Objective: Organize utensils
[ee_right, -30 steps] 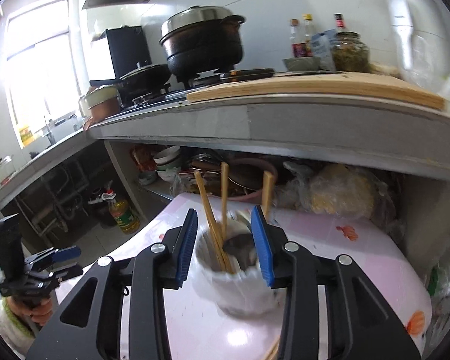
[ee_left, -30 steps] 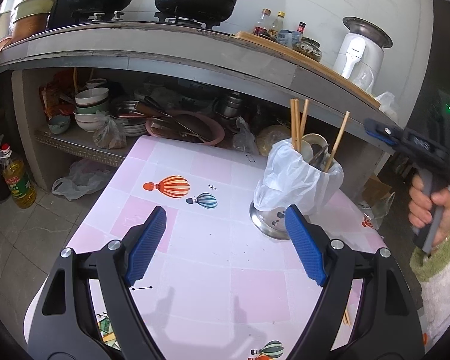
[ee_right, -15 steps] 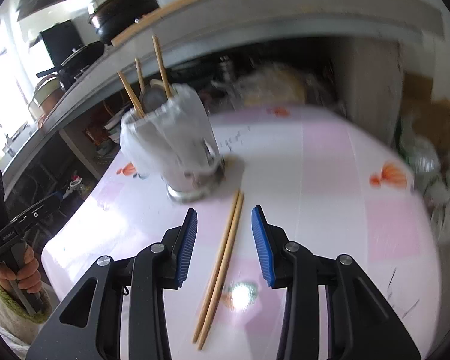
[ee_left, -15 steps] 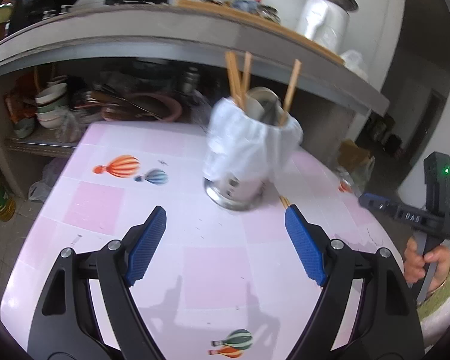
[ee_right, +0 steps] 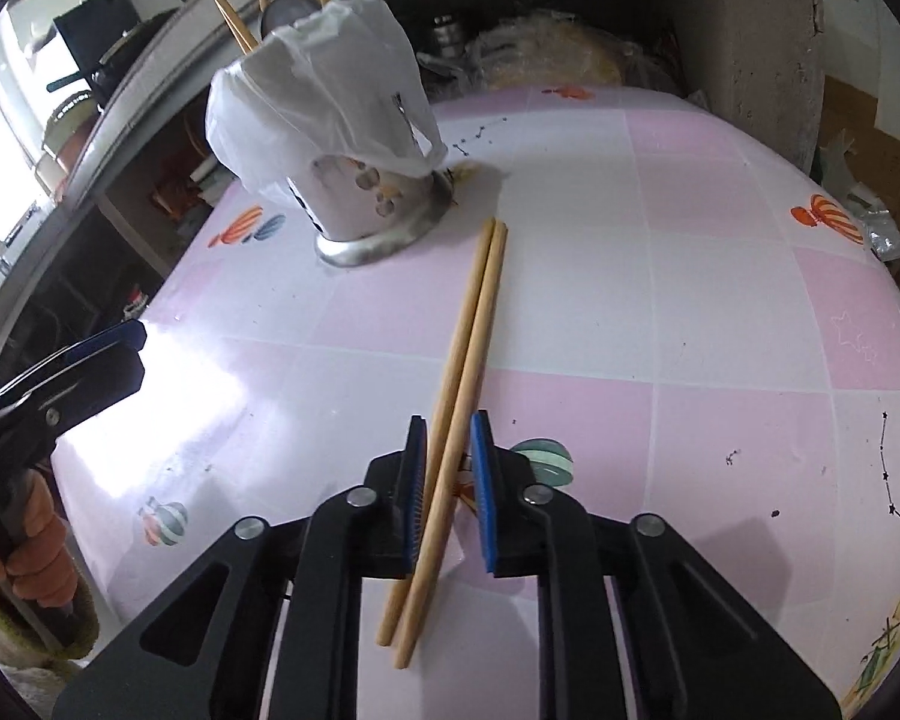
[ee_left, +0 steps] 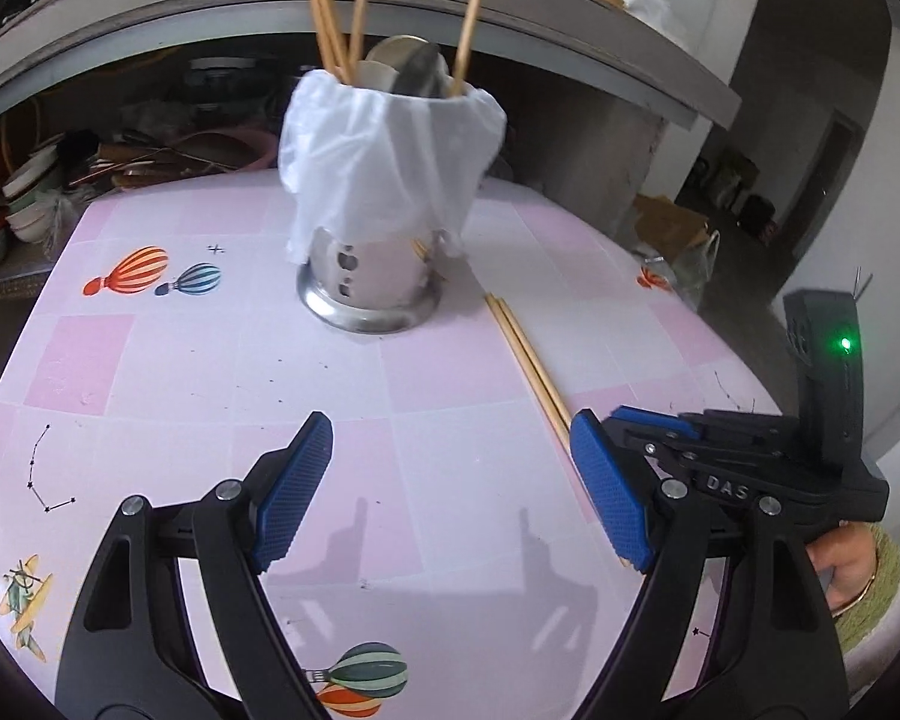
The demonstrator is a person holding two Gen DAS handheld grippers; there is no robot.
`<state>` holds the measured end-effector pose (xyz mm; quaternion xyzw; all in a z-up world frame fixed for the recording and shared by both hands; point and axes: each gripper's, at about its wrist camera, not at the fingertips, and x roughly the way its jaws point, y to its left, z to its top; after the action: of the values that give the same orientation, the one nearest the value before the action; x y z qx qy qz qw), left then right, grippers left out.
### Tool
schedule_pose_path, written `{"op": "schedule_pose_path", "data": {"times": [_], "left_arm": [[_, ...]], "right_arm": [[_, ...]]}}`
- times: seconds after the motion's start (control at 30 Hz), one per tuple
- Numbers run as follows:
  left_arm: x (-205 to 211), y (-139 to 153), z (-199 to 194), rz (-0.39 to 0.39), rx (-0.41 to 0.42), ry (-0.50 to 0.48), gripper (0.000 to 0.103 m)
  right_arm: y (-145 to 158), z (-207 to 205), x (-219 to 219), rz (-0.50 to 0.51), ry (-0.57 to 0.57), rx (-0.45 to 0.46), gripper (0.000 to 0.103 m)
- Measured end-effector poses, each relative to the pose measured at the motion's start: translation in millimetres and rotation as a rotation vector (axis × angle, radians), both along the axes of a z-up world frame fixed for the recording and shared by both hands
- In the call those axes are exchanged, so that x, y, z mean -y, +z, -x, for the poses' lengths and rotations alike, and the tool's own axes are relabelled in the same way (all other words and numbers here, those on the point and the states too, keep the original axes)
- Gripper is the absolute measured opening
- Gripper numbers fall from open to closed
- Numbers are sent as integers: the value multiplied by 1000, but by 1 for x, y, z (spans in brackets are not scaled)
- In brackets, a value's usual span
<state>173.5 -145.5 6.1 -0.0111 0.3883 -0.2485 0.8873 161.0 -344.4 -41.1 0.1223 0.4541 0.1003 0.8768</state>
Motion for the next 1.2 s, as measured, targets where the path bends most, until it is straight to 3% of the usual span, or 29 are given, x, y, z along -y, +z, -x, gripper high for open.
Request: {"op": "schedule_pose_path", "data": {"times": [0.47,0.83,1.2], "left_arm": [[-1,-6,-4,-14,-18,11,77],[17,-12,-10,-36,-35,-29,77],[81,-41,-38,-93,-171,-156,55]], "right_arm": [[-15,-13,-8,16,13,-45,8],[-16,6,16,13,-86,-49,6],[-19,32,38,-38,-165,-44,6]]}}
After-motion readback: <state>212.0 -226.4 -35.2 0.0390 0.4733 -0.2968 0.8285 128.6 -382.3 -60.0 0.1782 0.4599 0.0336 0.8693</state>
